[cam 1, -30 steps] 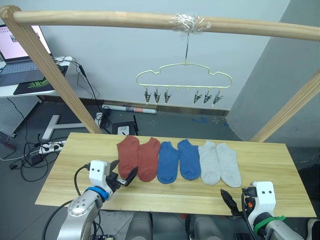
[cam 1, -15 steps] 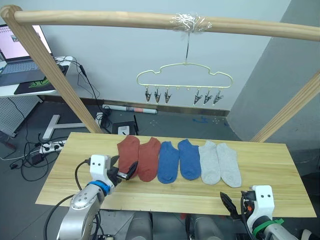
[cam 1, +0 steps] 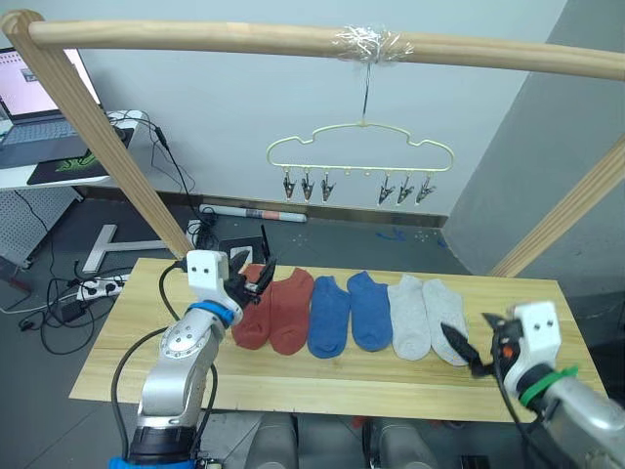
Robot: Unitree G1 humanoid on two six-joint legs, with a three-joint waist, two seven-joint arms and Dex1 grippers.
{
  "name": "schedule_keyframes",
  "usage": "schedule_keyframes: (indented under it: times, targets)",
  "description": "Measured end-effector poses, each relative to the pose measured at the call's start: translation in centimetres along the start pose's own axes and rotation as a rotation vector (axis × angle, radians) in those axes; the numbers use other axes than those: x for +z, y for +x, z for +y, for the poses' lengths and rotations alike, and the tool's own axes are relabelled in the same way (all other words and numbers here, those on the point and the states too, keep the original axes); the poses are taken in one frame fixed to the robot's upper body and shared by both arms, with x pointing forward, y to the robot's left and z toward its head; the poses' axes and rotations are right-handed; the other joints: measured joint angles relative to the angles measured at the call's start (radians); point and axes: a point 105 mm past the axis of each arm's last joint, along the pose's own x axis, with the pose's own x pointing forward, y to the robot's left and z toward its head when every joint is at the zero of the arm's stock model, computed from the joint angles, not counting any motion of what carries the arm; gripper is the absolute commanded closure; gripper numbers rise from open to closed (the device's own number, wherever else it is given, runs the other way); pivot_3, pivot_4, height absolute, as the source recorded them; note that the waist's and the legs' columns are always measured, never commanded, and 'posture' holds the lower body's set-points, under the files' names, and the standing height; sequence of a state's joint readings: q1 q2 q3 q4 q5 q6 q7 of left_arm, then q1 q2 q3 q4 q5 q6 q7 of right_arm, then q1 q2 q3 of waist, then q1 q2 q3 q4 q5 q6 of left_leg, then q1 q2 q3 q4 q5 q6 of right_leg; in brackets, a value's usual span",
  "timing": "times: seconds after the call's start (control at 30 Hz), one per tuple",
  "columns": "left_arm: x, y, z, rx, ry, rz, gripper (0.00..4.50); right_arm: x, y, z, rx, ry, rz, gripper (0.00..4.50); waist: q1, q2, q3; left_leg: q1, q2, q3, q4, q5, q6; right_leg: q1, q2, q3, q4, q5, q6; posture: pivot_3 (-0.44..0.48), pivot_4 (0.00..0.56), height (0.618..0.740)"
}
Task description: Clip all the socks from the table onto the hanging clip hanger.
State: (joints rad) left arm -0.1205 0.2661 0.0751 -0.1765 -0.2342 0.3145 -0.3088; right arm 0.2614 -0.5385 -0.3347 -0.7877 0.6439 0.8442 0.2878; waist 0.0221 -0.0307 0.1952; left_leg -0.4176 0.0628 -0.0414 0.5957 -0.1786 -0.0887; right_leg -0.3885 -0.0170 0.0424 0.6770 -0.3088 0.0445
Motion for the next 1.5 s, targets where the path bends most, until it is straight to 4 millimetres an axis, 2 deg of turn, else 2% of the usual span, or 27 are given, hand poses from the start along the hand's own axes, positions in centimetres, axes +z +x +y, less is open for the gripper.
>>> schedule_keyframes:
  times: [0.17, 0.4, 0.53, 0.63, 0.67, 0.8, 1.17, 1.33, 1.5]
  targets:
    - [1.2, 1.8, -0.2, 0.037, 0.004, -0.033, 1.54, 5.9, 0.2, 0.1, 0.116, -0.136, -0.08, 0.0, 0.0, -0.002, 0.001, 0.0, 0.0, -0.001, 0.0, 0.0, 0.0, 0.0, 0.001, 0.0, 0.0, 0.0, 0.001, 0.046, 0.175, 0.74]
    - [3.1, 3.9, -0.5, 0.045, -0.008, -0.084, 1.54, 9.5, 0.4, 1.3, 0.206, -0.217, -0.129, 0.0, 0.0, -0.003, 0.001, -0.001, 0.0, -0.001, 0.002, 0.0, 0.0, 0.0, 0.001, 0.0, 0.0, 0.001, 0.001, 0.035, 0.184, 0.74]
    - [4.2, 4.7, -0.9, 0.037, -0.008, -0.109, 1.54, 10.0, 0.6, 1.9, 0.242, -0.218, -0.128, 0.0, -0.003, -0.003, 0.002, -0.001, 0.0, -0.001, 0.003, 0.0, 0.0, 0.0, 0.001, 0.0, 0.001, 0.001, 0.001, 0.022, 0.192, 0.74]
    - [4.8, 5.3, -1.5, 0.026, -0.011, -0.125, 2.1, 10.8, 0.8, 2.1, 0.243, -0.233, -0.151, 0.0, -0.005, -0.003, 0.002, -0.001, 0.0, -0.001, 0.003, 0.0, 0.0, 0.0, 0.001, 0.0, 0.001, 0.001, 0.001, 0.016, 0.197, 0.74]
    - [4.8, 5.4, -1.5, 0.029, -0.009, -0.124, 2.41, 11.0, 0.8, 2.1, 0.242, -0.236, -0.155, 0.0, -0.006, -0.004, 0.002, -0.001, 0.0, -0.001, 0.003, 0.0, 0.0, 0.0, 0.001, 0.0, 0.001, 0.001, 0.002, 0.016, 0.198, 0.74]
    - [4.8, 6.1, -1.3, 0.061, 0.0, -0.12, 2.41, 11.4, 0.8, 2.4, 0.251, -0.236, -0.16, 0.0, -0.011, -0.005, 0.004, -0.001, 0.0, -0.001, 0.003, 0.0, 0.0, 0.0, 0.001, 0.0, 0.001, 0.001, 0.002, 0.005, 0.204, 0.74]
    - [6.4, 8.5, -1.5, 0.094, 0.011, -0.163, 2.41, 11.5, 0.7, 2.8, 0.247, -0.232, -0.16, 0.0, -0.021, -0.007, 0.009, -0.002, 0.0, -0.002, 0.004, 0.0, 0.0, 0.0, 0.001, 0.0, 0.001, 0.001, 0.002, -0.021, 0.214, 0.74]
    - [7.5, 9.5, -1.9, 0.092, 0.011, -0.195, 2.41, 11.4, 0.6, 2.9, 0.239, -0.228, -0.154, 0.0, -0.025, -0.007, 0.01, -0.002, 0.0, -0.002, 0.003, 0.0, 0.0, 0.0, 0.001, 0.0, 0.001, 0.001, 0.002, -0.031, 0.216, 0.74]
    - [7.7, 10.2, -1.5, 0.111, 0.009, -0.202, 2.41, 10.8, 0.5, 3.0, 0.236, -0.211, -0.136, 0.0, -0.027, -0.007, 0.012, -0.003, 0.0, -0.002, 0.003, 0.0, 0.0, 0.0, 0.002, 0.0, 0.001, 0.001, 0.002, -0.045, 0.221, 0.74]
